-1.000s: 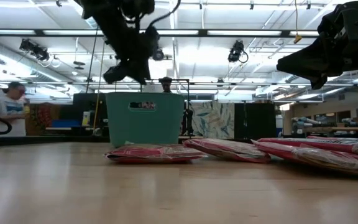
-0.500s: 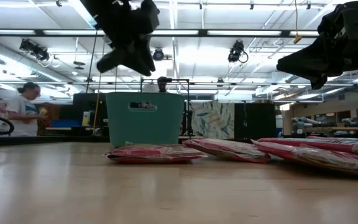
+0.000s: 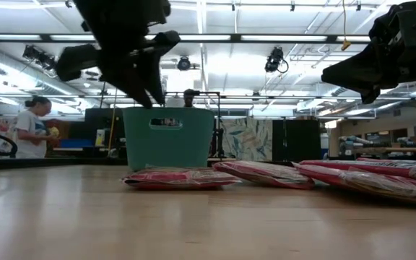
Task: Sort popcorn bags into baskets
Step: Put the red popcorn bag into the green bin
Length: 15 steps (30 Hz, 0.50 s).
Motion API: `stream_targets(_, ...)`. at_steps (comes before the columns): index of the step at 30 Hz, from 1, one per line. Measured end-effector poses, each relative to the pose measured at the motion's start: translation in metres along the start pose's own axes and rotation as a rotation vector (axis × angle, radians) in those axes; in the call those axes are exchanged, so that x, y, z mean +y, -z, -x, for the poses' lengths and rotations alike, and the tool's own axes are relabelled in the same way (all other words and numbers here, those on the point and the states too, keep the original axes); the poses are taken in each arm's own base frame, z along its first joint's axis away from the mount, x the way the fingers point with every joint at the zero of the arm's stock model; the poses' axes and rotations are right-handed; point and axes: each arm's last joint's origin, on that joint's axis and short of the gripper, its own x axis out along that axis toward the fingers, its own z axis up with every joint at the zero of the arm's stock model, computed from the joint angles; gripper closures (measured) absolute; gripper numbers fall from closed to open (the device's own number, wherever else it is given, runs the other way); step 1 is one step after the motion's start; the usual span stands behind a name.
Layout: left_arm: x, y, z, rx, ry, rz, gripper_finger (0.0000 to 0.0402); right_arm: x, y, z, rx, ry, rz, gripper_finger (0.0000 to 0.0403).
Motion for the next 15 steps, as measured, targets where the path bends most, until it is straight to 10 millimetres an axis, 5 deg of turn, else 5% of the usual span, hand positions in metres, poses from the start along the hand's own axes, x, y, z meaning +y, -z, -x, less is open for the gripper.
stream_targets(7,-0.023,-0.016,-0.012,-0.023,0.024,-0.055,0.0299,0.000,0.000,0.000,-0.002,0.000,-0.002,0.0313)
stream_targets(15,-0.037,-0.036,-0.056,-0.095,-0.020,0.000,0.0299,0.000,0.000,0.000,-0.003,-0.001,-0.002,0.0313)
